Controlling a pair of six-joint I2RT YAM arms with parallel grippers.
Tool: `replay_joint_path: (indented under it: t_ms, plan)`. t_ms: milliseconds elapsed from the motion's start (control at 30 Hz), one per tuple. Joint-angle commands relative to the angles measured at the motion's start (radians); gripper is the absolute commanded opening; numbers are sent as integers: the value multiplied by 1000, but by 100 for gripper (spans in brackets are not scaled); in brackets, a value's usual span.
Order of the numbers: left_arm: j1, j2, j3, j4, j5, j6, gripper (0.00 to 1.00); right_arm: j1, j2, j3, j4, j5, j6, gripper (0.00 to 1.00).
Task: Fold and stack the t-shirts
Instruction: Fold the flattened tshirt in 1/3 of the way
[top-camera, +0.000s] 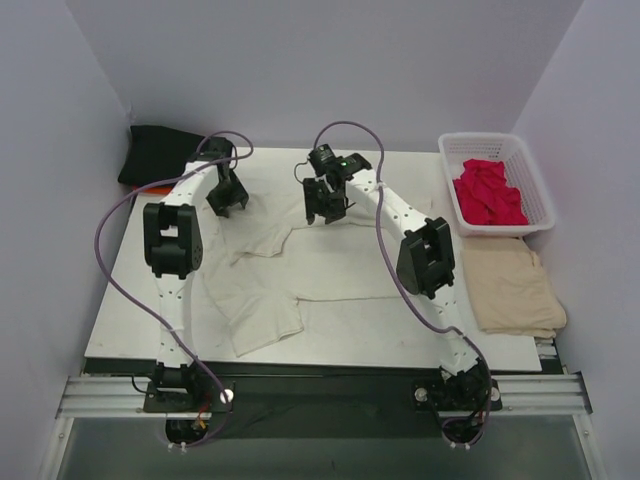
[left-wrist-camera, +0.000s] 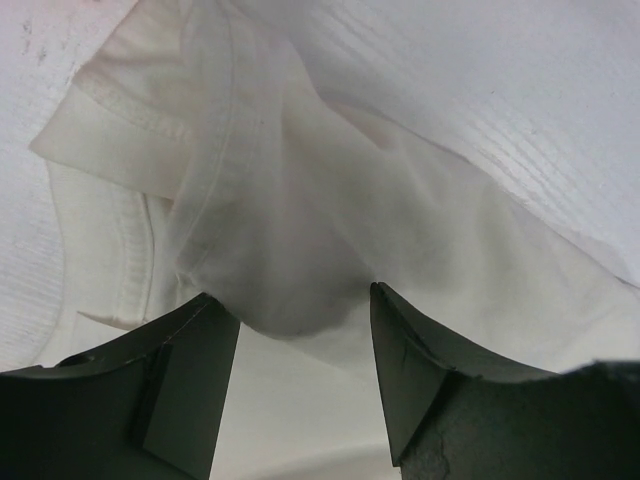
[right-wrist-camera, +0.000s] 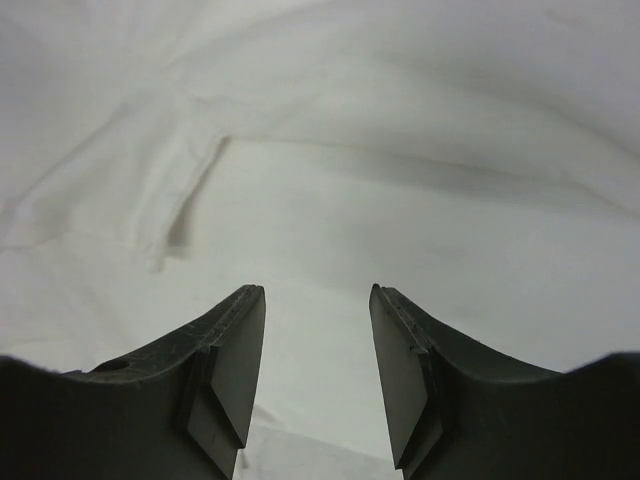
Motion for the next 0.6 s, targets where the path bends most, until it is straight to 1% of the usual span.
replay_joint_path:
  t_ms: [0, 200, 367, 567]
  plan:
    - [17, 34, 58, -29, 27, -9, 64, 39, 24, 74, 16, -116, 36, 48]
    - [58, 34, 33, -23, 125, -26, 64, 102, 82, 98, 85, -119, 98, 48]
    - [86, 29, -4, 14, 232, -38, 64, 118, 113, 38, 142, -167, 160, 48]
    - [103, 46, -19, 26, 286, -44, 64, 154, 141, 32, 188, -208, 186, 48]
